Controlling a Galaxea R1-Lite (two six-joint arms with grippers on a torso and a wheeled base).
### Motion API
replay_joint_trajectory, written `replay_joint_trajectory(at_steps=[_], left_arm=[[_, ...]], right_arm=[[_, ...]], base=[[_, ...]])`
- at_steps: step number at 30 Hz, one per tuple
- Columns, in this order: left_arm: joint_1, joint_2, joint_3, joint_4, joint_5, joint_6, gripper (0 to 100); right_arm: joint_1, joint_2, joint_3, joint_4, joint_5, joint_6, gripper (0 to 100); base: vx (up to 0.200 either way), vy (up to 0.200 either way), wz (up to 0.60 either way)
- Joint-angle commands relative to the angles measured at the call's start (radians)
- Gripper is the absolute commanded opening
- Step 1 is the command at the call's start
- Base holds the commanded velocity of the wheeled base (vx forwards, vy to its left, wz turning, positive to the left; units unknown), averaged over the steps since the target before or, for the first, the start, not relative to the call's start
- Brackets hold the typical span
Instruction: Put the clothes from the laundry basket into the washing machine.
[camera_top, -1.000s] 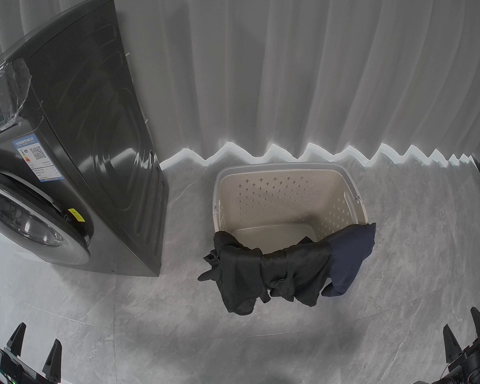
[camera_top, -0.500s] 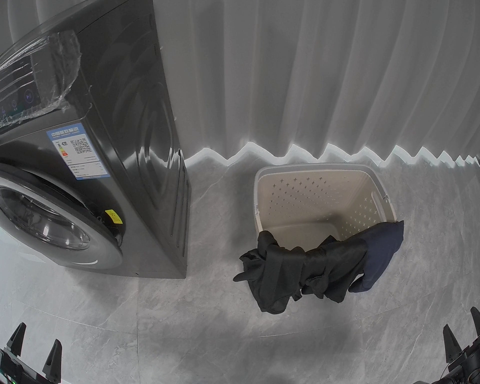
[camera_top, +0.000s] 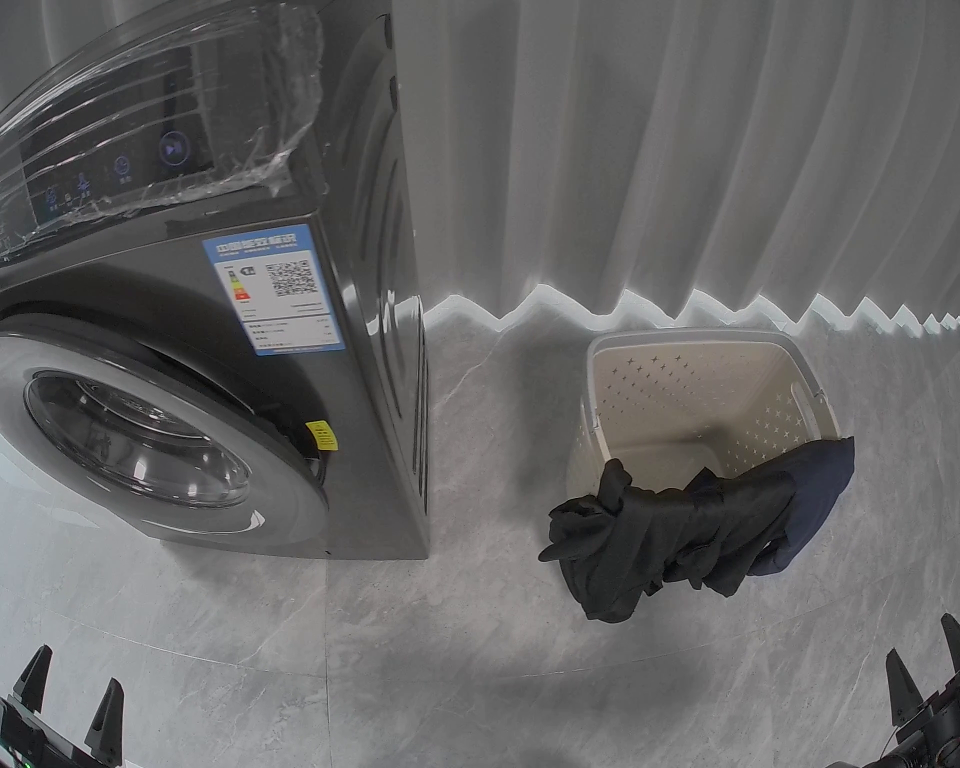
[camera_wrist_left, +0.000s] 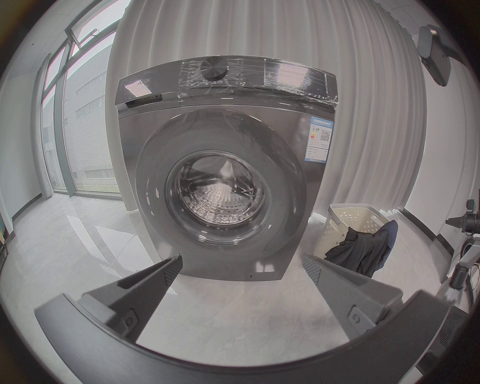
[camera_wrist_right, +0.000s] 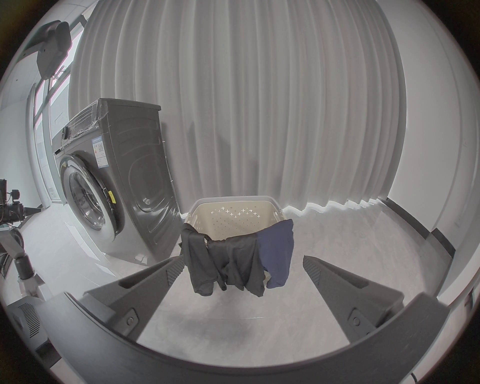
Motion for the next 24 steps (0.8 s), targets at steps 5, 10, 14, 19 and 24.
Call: replay_joint_trajectory(at_steps=[5, 10, 14, 19, 24], left_arm=[[0.000, -0.012, 0.018, 0.000, 0.000, 0.000, 100], [0.000, -0.012, 0.018, 0.000, 0.000, 0.000, 100], [0.000, -0.012, 0.018, 0.000, 0.000, 0.000, 100], [0.000, -0.012, 0.018, 0.000, 0.000, 0.000, 100], [0.000, -0.012, 0.018, 0.001, 0.000, 0.000, 100]], right_arm=[[-0.001, -0.015, 0.018, 0.000, 0.001, 0.000, 100], [-0.001, -0.015, 0.018, 0.000, 0.000, 0.000, 100], [0.000, -0.016, 0.018, 0.000, 0.000, 0.000, 100], [-0.001, -0.016, 0.018, 0.000, 0.000, 0.000, 100], [-0.001, -0.016, 0.018, 0.000, 0.001, 0.000, 100]], base=[[0.000, 0.200, 0.00], [0.000, 0.200, 0.00], [0.000, 0.150, 0.00], [0.000, 0.000, 0.00], [-0.200, 0.000, 0.00]])
